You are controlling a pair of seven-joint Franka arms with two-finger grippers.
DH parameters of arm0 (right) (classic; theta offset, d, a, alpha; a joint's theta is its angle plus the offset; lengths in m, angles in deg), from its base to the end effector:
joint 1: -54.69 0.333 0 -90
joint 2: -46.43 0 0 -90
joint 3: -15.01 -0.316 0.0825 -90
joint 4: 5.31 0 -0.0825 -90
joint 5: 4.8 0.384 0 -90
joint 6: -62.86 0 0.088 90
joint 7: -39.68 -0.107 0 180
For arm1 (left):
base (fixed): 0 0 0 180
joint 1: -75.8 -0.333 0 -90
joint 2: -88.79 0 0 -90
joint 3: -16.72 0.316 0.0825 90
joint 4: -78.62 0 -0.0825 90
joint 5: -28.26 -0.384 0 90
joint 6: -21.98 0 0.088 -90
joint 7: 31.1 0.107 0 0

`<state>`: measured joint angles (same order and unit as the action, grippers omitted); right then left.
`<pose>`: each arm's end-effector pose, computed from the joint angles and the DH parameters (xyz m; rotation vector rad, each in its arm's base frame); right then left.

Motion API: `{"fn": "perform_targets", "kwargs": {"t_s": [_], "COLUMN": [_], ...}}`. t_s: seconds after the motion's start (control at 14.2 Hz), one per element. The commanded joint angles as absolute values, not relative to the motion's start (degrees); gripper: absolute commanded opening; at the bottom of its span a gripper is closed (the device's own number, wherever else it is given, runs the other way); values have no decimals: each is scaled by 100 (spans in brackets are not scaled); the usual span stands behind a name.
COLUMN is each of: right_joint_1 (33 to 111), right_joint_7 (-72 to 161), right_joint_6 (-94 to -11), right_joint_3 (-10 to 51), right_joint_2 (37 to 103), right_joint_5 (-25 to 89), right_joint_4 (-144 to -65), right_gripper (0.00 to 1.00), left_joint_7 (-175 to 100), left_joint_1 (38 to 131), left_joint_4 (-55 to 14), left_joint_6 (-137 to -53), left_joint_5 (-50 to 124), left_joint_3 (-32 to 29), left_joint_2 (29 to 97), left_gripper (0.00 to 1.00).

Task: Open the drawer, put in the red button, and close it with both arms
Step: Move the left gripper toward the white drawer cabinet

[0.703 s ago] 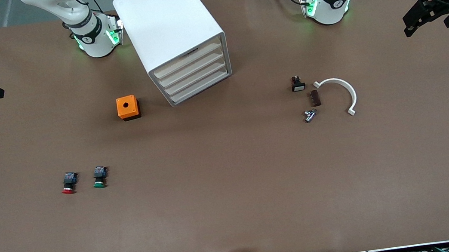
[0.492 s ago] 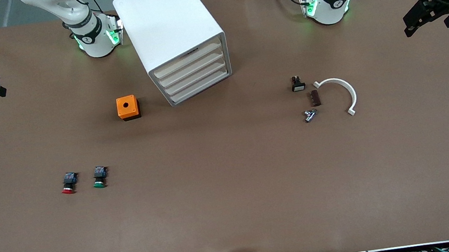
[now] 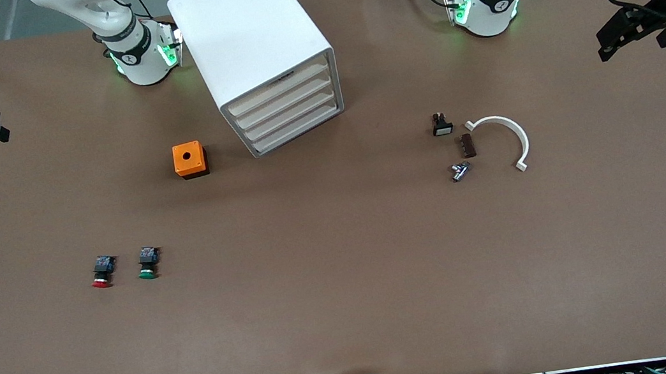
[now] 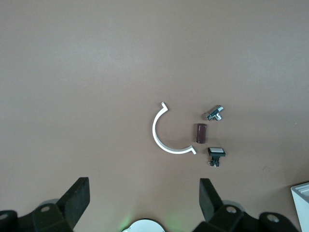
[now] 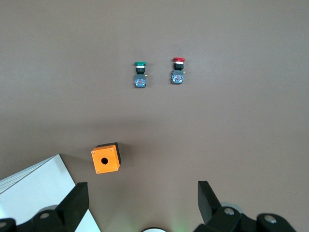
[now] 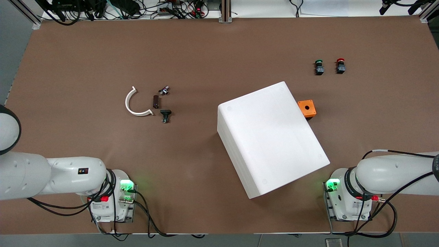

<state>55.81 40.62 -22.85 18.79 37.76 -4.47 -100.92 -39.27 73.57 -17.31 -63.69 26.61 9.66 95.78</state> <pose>0.4981 -0.0253 0.6517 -3.1247 0.0450 0.0333 0.5060 -0.0435 0.6340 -3.0891 -0.0942 0.0814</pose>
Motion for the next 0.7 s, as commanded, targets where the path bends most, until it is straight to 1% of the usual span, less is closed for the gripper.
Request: {"fn": "perform_targets", "kwargs": {"t_s": [0.0,0.14,0.35,0.49,0.63], "right_joint_1": [5601,5592,5601,5557,5565], "right_joint_7": [4126,4117,4109,4100,4073], "right_joint_6": [-2363,-2319,-2319,-2354,-2371], "right_joint_3": [1879,1880,1879,1888,1888], "right_joint_2": [3641,3676,3746,3816,4219], "right_joint_5": [-488,-488,-497,-471,-576], "right_joint_4": [-10199,-10059,-10015,-9909,-9866], "right_gripper": [100,100,100,100,100], "left_joint_7": [-3778,-3848,-3953,-4670,-5549], "left_joint_1": [7334,7395,7456,7693,7860], "left_joint_4": [-1551,-1507,-1218,-1164,-1051], "left_joint_6": [-6319,-6328,-6328,-6336,-6345], "left_joint_5": [2650,2650,2650,2659,2694], "left_joint_3": [942,933,890,889,863], "left_joint_2": [9083,8766,8125,7738,7317], "left_gripper": [100,100,100,100,100]}}
